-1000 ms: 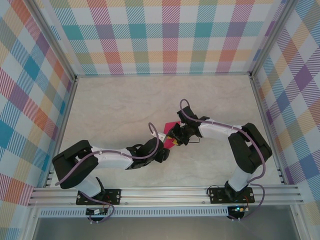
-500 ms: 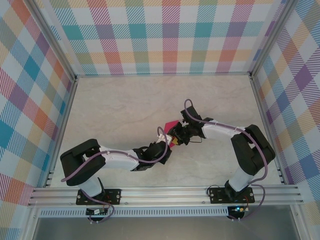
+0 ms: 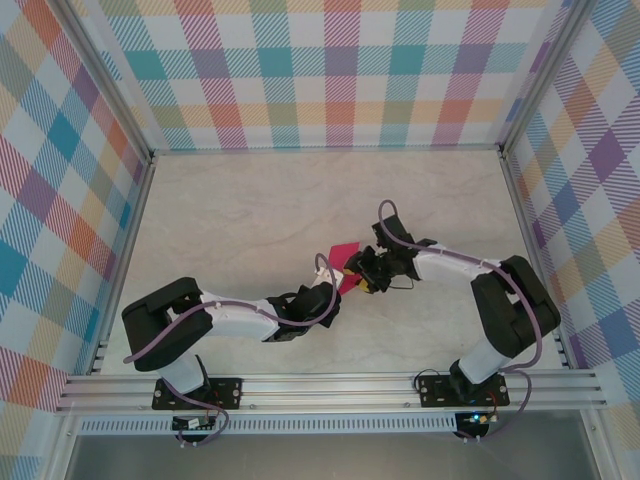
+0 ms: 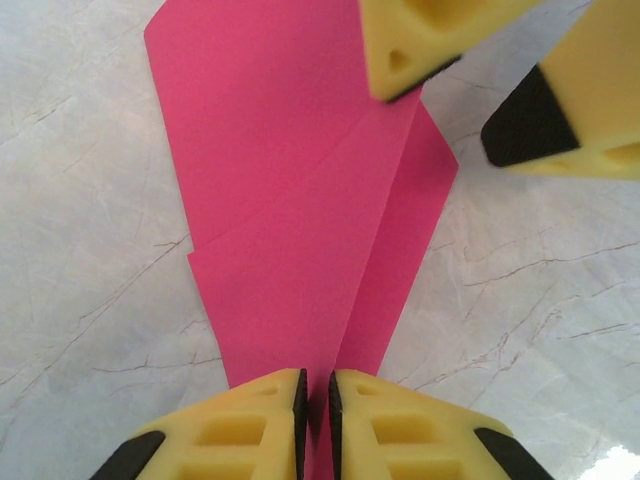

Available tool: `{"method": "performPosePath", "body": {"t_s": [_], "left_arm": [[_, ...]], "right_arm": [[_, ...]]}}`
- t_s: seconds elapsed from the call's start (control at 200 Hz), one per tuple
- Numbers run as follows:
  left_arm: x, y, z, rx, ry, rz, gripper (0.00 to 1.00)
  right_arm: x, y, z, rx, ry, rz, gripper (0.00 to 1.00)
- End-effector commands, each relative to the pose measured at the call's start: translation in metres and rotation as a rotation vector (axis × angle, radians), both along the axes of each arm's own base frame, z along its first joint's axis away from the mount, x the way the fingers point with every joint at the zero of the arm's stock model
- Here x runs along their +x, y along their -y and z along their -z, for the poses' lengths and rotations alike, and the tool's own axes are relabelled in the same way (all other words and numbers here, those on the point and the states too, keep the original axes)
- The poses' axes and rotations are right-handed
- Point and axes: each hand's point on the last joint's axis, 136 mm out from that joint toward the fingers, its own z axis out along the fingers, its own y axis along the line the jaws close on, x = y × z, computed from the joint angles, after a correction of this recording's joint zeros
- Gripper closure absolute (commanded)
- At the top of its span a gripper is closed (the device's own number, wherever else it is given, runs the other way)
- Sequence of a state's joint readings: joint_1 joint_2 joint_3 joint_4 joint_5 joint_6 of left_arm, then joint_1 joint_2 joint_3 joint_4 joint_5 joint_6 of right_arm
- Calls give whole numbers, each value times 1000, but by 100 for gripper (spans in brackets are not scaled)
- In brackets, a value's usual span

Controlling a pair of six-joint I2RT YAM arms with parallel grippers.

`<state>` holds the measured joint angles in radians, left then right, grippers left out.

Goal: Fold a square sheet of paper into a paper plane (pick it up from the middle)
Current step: Fourth fold the wing at the center of the table.

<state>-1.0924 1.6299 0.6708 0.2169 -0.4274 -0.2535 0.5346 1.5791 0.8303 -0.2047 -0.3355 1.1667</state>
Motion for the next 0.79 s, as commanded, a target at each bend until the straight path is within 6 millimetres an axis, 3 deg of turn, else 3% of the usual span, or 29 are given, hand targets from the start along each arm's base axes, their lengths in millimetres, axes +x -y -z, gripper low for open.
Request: {"method": "performPosePath", "body": {"t_s": [0.0, 0.205, 0.37, 0.545, 0.79], "left_arm": [[-6, 7, 3, -22, -19, 19, 86], [-4, 8, 3, -78, -60, 17, 90], [-3, 7, 3, -179, -134, 6, 92], [0, 2, 8, -291, -225, -33, 94], [7, -2, 5, -462, -357, -85, 96]], "right_arm": [[5, 12, -12, -34, 104, -28, 51], [9, 23, -26, -31, 244, -70, 49], [11, 13, -33, 7, 339, -172, 50], [8, -4, -27, 88, 361, -268, 56], [6, -13, -12, 120, 352, -340, 63]]}}
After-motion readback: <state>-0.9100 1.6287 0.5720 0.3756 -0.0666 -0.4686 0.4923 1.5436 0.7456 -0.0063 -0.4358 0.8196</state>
